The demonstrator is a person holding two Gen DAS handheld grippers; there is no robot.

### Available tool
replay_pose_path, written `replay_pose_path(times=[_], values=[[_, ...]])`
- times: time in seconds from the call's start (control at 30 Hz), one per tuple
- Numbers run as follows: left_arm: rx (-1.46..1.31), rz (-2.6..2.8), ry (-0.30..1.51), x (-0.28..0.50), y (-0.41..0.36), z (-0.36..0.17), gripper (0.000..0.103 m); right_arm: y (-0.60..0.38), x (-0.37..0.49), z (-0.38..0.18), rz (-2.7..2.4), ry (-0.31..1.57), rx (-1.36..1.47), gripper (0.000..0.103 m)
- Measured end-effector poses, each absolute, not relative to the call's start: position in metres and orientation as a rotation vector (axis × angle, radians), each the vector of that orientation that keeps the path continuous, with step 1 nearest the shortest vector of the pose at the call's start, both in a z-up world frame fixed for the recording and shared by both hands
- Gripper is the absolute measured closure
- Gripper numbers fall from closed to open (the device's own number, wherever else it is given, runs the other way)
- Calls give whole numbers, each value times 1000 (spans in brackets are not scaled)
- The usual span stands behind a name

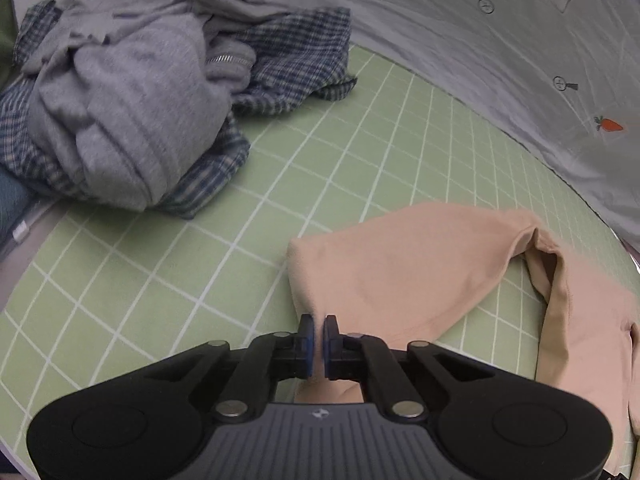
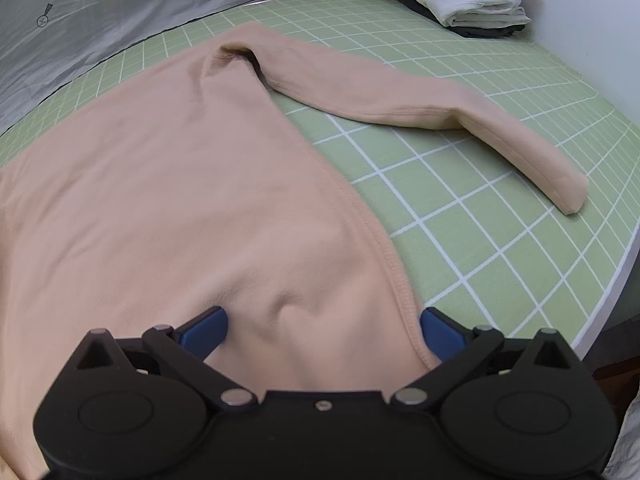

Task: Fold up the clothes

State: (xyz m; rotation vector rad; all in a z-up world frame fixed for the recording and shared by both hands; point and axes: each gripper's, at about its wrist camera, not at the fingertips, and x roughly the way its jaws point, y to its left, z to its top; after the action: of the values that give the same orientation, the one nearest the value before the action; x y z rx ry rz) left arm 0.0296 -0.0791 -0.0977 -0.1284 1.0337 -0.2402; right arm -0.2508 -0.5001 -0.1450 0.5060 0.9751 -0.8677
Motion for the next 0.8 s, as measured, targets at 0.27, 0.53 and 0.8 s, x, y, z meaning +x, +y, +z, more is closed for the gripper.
replay_pose_path(times=[0.27, 0.53, 0.8], values=[[159, -489, 891, 2, -175, -79, 98, -499, -251, -145, -840, 976, 492, 0], [131, -581, 1053, -11, -205, -126, 84, -498, -252, -144, -825, 977, 484, 0], [-23, -436, 1005, -4, -153, -97, 65, -497, -253, -144, -822, 970, 477, 0]])
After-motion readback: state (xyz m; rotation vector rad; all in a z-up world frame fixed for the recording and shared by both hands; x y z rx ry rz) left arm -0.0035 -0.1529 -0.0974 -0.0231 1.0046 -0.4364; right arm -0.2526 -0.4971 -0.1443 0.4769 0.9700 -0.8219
